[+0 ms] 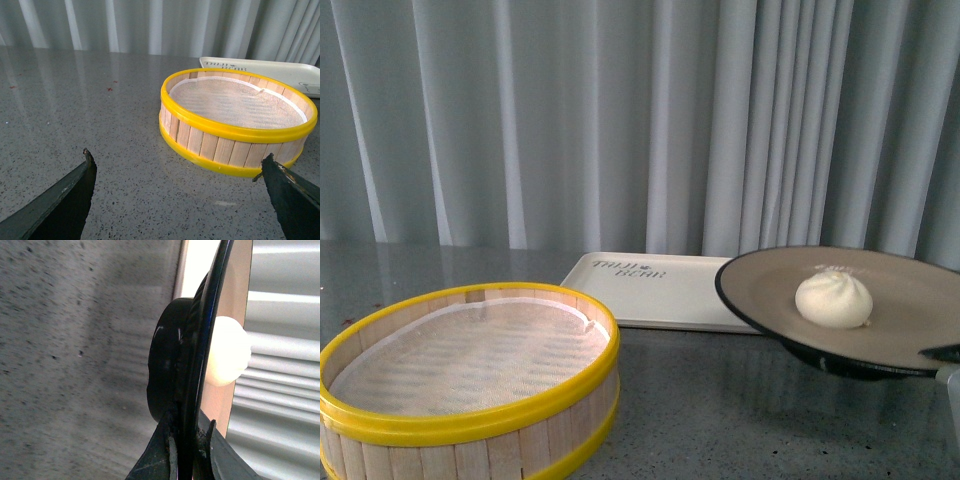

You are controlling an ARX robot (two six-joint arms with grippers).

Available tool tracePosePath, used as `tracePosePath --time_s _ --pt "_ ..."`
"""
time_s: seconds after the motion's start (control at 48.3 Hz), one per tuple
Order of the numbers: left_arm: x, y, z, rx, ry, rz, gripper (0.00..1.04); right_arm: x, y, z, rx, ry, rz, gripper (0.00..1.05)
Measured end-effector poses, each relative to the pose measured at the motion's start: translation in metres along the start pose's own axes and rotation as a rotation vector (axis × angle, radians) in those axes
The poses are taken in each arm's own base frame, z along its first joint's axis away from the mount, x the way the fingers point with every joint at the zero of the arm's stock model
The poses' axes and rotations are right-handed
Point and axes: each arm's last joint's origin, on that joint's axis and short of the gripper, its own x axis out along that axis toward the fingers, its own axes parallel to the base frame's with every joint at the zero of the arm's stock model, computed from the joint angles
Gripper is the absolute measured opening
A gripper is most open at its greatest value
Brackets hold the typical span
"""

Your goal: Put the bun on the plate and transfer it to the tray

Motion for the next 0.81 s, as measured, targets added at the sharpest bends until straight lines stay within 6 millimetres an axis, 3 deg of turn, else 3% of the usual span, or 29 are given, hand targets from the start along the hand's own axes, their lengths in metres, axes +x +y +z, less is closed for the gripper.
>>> tracePosePath --time_s 0.124,0.248,0.393,0.518,0.683,0.807 --pt "0.000 0.000 0.000 0.000 0.000 0.000 0.98 0.002 -0.022 -0.012 0.044 -0.026 -0.021 0.03" --pt "0.000 0.000 0.000 0.000 0.000 0.000 0.98 0.014 -0.049 -0.038 0.036 -0.091 -0.063 0.03" --pt "0.000 0.000 0.000 0.000 0.000 0.000 0.98 0.045 -0.068 -0.076 0.051 -0.076 -0.019 0.03" --pt "0.000 0.000 0.000 0.000 0.000 0.000 0.98 0.075 -0.081 -0.098 0.048 -0.077 -0.032 0.03" --pt "0.000 0.000 0.000 0.000 0.000 0.000 0.98 0.099 -0.092 -0.099 0.009 -0.093 -0.015 0.03" --pt "0.000 0.000 0.000 0.000 0.000 0.000 0.98 0.118 -0.085 -0.091 -0.022 -0.135 0.016 0.03"
